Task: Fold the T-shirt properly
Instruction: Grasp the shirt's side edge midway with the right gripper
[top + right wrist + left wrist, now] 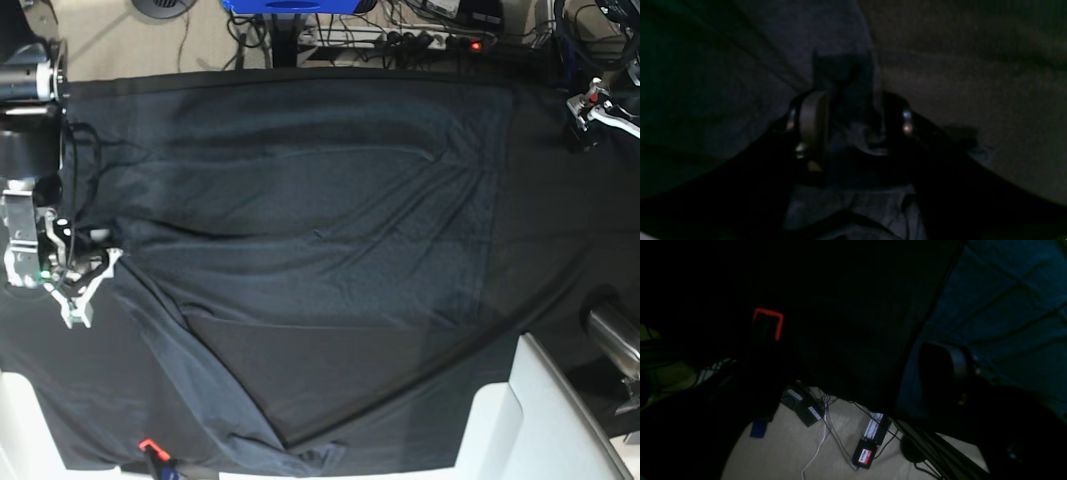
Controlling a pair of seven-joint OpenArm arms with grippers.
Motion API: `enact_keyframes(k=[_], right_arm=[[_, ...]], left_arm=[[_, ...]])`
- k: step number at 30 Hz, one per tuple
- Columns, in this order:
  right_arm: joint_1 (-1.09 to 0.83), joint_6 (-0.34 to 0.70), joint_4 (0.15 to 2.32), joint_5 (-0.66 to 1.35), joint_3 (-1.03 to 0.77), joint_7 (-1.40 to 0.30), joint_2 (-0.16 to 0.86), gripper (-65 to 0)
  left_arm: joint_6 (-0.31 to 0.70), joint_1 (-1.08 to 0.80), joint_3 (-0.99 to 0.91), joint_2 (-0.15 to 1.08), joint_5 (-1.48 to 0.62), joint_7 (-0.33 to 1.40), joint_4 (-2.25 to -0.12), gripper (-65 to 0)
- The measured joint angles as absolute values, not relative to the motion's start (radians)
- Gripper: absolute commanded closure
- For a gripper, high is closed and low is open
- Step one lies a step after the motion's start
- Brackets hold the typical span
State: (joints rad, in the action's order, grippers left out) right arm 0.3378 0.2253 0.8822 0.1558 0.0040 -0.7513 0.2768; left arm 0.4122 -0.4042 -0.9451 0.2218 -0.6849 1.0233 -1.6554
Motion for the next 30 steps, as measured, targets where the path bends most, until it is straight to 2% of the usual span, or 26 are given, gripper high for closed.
enact_keyframes(k=[3,6,10,13,15,19,23,24,30], right_arm=[[0.339,0.225,0.873,0.154,0.004,-0.751,0.280,-0.2],[0.337,0.225,0.869,0.149,0.004,-0.752,0.279,-2.6],[0.338,0.225,0.869,0.150,0.004,-0.751,0.279,-2.6],[0.337,0.212,0.871,0.152,0.004,-0.751,0.279,0.0],[0.336,0.165,0.886,0.152,0.004,-0.752,0.279,-0.6],[0.311,0.146,0.978,0.155,0.000,-0.752,0.279,-1.5],[0.304,0.147,0.995,0.155,0.000,-0.780,0.277,-16.8],[0.302,0.147,0.995,0.155,0.000,-0.780,0.277,-18.9],[0.301,0.146,0.995,0.156,0.000,-0.778,0.277,-20.3]], left_arm=[[0.412,-0.404,-0.945,0.222,-0.685,1.024,-1.655,-59.6],[0.412,-0.404,-0.945,0.222,-0.685,1.024,-1.655,-59.6],[0.412,-0.404,-0.945,0.221,-0.685,1.024,-1.655,-59.6],[0.412,-0.404,-0.945,0.221,-0.685,1.024,-1.655,-59.6],[0.412,-0.404,-0.945,0.221,-0.685,1.024,-1.655,-59.6],[0.412,-0.404,-0.945,0.221,-0.685,1.024,-1.655,-59.6],[0.412,-0.404,-0.945,0.221,-0.685,1.024,-1.655,-59.6],[0.412,-0.404,-0.945,0.221,-0.685,1.024,-1.655,-59.6],[0.412,-0.404,-0.945,0.221,-0.685,1.024,-1.655,-59.6]])
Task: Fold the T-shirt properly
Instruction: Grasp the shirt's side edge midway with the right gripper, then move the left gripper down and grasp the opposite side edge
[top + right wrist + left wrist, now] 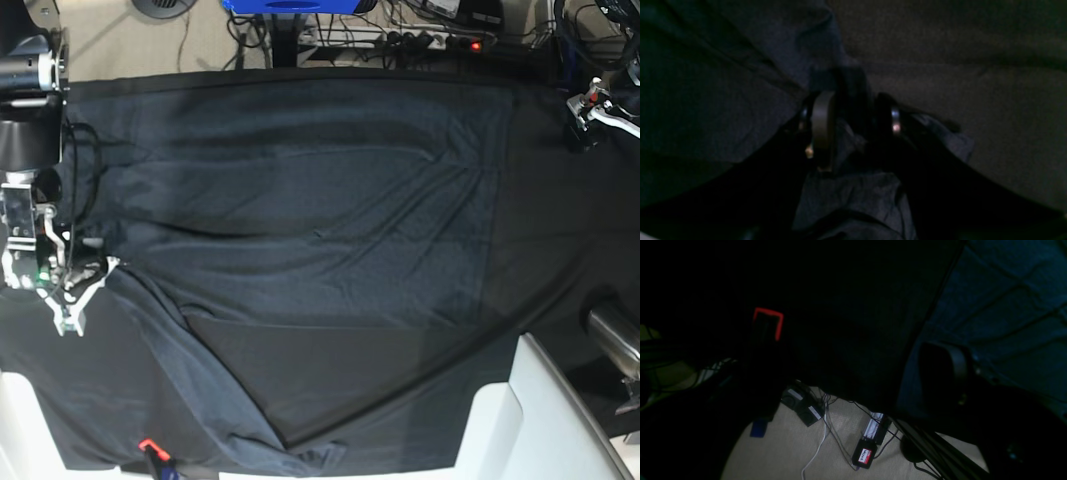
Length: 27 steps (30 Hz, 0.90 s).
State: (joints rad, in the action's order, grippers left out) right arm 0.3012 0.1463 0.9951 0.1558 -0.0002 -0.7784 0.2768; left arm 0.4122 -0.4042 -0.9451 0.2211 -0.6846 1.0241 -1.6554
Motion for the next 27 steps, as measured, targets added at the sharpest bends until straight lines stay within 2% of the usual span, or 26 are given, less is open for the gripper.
enact_keyframes(k=[10,11,14,20,27], right_arm=[[0.301,0.146,0.995,0.156,0.000,-0.778,0.277,-18.3],[0.301,0.146,0.995,0.156,0.000,-0.778,0.277,-15.3],[0.301,0.146,0.995,0.156,0.000,-0.778,0.277,0.0],[0.300,0.146,1.003,0.152,0.000,-0.780,0.277,-0.2],[0.271,0.146,1.162,0.156,-0.001,-0.820,0.279,-0.2]], left_arm=[[0.412,-0.404,-0.945,0.221,-0.685,1.024,-1.655,-59.6],[0.412,-0.404,-0.945,0.221,-0.685,1.024,-1.655,-59.6],[0.412,-0.404,-0.945,0.221,-0.685,1.024,-1.655,-59.6],[0.412,-0.405,-0.933,0.224,-0.684,1.023,-1.655,-59.6],[0.409,-0.345,-0.788,0.306,-0.682,1.023,-1.641,-59.6]])
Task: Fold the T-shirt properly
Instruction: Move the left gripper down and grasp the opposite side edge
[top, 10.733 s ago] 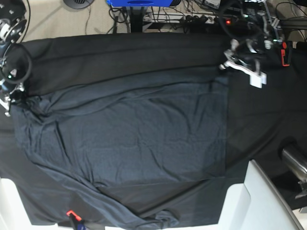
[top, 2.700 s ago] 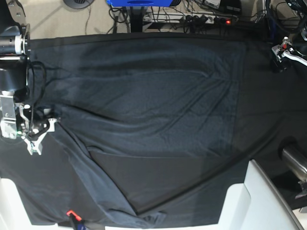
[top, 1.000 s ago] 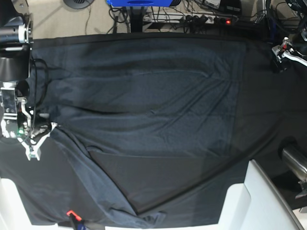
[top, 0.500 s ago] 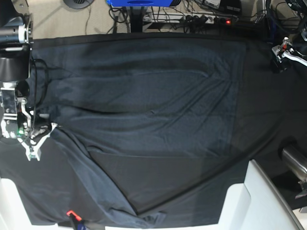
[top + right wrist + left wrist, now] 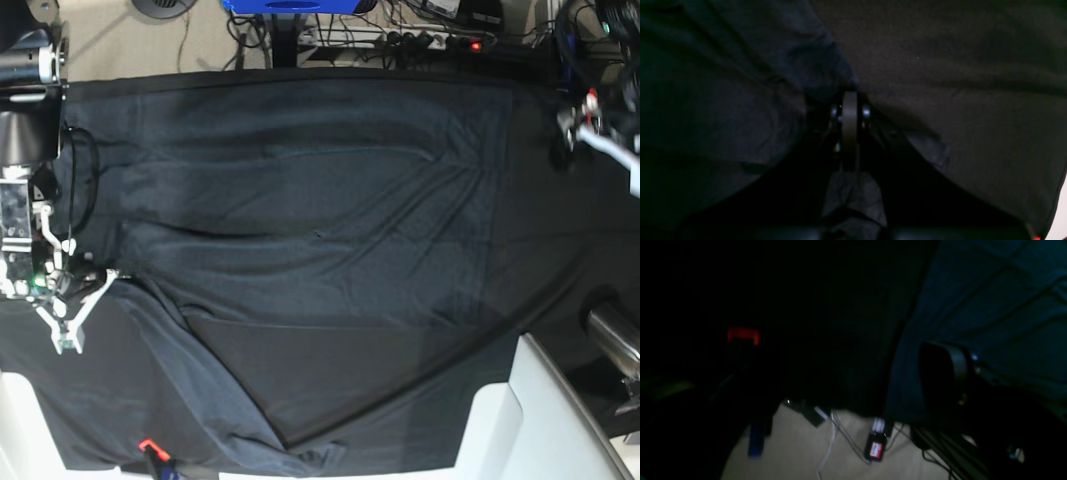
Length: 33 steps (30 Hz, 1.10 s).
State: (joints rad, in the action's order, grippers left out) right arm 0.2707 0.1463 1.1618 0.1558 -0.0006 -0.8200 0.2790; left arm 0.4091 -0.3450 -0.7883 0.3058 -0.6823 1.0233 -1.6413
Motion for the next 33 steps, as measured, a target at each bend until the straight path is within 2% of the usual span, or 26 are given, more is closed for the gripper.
enact_keyframes(k=[4,8,15,21,27,29,31,33], right_arm=[[0.270,0.146,1.172,0.156,-0.002,-0.855,0.279,-0.2],[0.250,0.146,1.224,0.157,-0.002,-0.853,0.278,-0.2],[0.232,0.146,1.251,0.155,-0.002,-0.862,0.279,-0.2],[0.229,0.146,1.256,0.152,-0.002,-0.860,0.280,-0.2],[0.215,0.146,1.256,0.156,-0.002,-0.862,0.279,-0.2],[0.216,0.146,1.256,0.156,-0.002,-0.860,0.282,-0.2],[0.216,0.146,1.257,0.156,-0.002,-0.861,0.281,-0.2],[0.215,0.146,1.256,0.155,-0.002,-0.861,0.281,-0.2]], left_arm=[[0.404,-0.178,-0.656,0.344,-0.537,1.017,-1.477,-59.4],[0.413,-0.015,-0.558,0.324,-0.428,1.021,-1.287,-59.4],[0.405,0.173,-0.439,0.339,-0.420,1.012,-1.047,-59.4],[0.412,0.199,-0.366,0.301,-0.425,1.010,-1.012,-59.2],[0.420,0.216,-0.361,0.310,-0.447,0.912,-0.925,-59.1],[0.423,0.236,-0.361,0.316,-0.455,0.890,-0.880,-55.0],[0.422,0.235,-0.361,0.318,-0.451,0.841,-0.860,-43.9],[0.419,0.229,-0.365,0.319,-0.451,0.825,-0.852,-30.1]])
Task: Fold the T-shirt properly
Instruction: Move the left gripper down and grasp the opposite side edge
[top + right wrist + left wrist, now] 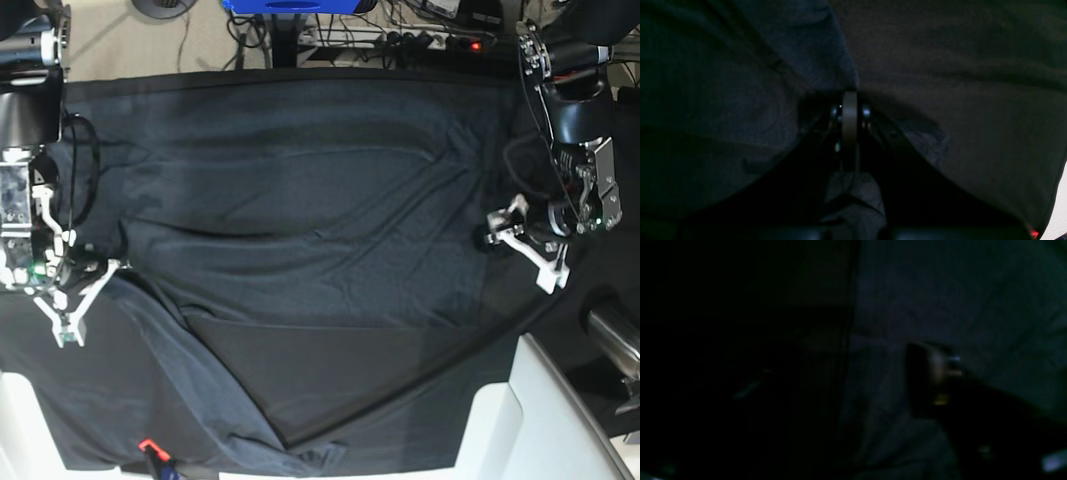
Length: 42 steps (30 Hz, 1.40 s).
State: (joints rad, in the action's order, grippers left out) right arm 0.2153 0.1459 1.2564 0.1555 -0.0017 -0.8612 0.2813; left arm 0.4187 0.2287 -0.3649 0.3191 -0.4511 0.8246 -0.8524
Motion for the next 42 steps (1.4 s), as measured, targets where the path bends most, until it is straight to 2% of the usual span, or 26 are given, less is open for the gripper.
enact_keyframes(k=[2,8,16,22,27,30,35,42], right_arm=[[0.215,0.146,1.257,0.156,-0.002,-0.860,0.282,-0.2],[0.214,0.146,1.257,0.156,-0.002,-0.860,0.282,-0.2],[0.200,0.146,1.256,0.156,-0.002,-0.860,0.282,-0.2],[0.200,0.146,1.257,0.155,-0.002,-0.861,0.282,-0.2],[0.200,0.146,1.257,0.156,-0.002,-0.862,0.279,-0.2],[0.200,0.146,1.257,0.156,-0.002,-0.860,0.279,-0.2],[0.189,0.146,1.257,0.155,-0.002,-0.861,0.279,-0.2],[0.187,0.146,1.257,0.156,-0.001,-0.861,0.279,-0.2]], left_arm=[[0.419,0.227,-0.364,0.318,-0.449,0.833,-0.850,-20.2],[0.419,0.223,-0.369,0.316,-0.453,0.846,-0.845,0.0],[0.419,0.208,-0.367,0.316,-0.460,0.849,-0.859,0.0],[0.415,0.078,-0.368,0.301,-0.435,0.965,-1.088,0.0],[0.408,0.017,-0.369,0.299,-0.425,0.984,-1.213,0.0],[0.408,-0.023,-0.371,0.298,-0.426,0.989,-1.261,0.0],[0.340,-0.071,-0.414,0.297,-0.423,0.992,-1.312,0.0],[0.341,-0.098,-0.418,0.297,-0.426,0.992,-1.382,0.0]])
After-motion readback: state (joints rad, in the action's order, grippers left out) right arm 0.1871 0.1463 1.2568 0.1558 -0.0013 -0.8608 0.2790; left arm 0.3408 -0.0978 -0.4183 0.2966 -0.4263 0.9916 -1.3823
